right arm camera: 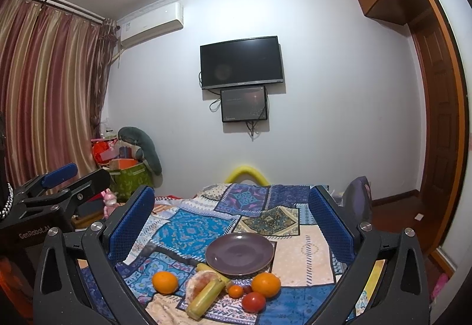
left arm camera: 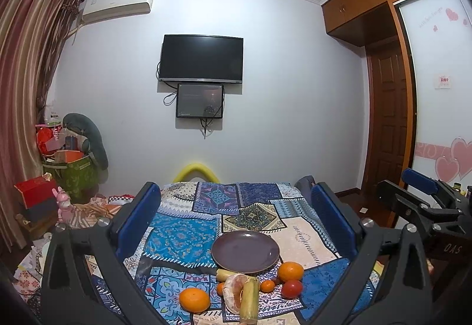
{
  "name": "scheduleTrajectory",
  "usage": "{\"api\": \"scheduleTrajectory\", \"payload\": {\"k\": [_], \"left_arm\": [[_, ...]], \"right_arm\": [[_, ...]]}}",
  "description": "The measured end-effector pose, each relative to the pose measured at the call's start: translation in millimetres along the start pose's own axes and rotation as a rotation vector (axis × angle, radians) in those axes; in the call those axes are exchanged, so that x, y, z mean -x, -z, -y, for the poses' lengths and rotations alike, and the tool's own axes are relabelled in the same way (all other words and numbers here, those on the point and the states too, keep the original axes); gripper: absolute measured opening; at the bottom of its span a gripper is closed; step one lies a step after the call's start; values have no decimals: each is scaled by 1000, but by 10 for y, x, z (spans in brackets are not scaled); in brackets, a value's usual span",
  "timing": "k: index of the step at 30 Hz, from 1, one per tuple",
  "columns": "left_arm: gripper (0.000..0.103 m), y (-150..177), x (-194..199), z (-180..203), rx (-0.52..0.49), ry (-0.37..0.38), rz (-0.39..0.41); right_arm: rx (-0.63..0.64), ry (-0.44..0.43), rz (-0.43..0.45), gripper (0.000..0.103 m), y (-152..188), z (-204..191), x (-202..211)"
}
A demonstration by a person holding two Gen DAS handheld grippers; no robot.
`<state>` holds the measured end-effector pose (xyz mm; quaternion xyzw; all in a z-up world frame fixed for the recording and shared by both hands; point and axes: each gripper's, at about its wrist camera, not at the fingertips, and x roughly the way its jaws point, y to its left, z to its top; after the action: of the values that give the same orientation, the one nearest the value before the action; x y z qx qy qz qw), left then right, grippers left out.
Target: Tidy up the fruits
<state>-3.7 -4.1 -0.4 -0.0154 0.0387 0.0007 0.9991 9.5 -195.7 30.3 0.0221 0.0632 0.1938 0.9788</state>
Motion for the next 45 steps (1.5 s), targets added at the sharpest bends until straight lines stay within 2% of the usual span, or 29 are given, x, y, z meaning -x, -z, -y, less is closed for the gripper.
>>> {"api": "scheduleTrajectory", "payload": {"k": [45], "left_arm": [[103, 13, 14, 48, -5, 10, 5]], "right_arm": [[-11, -12, -5, 103, 35, -23, -36]]}}
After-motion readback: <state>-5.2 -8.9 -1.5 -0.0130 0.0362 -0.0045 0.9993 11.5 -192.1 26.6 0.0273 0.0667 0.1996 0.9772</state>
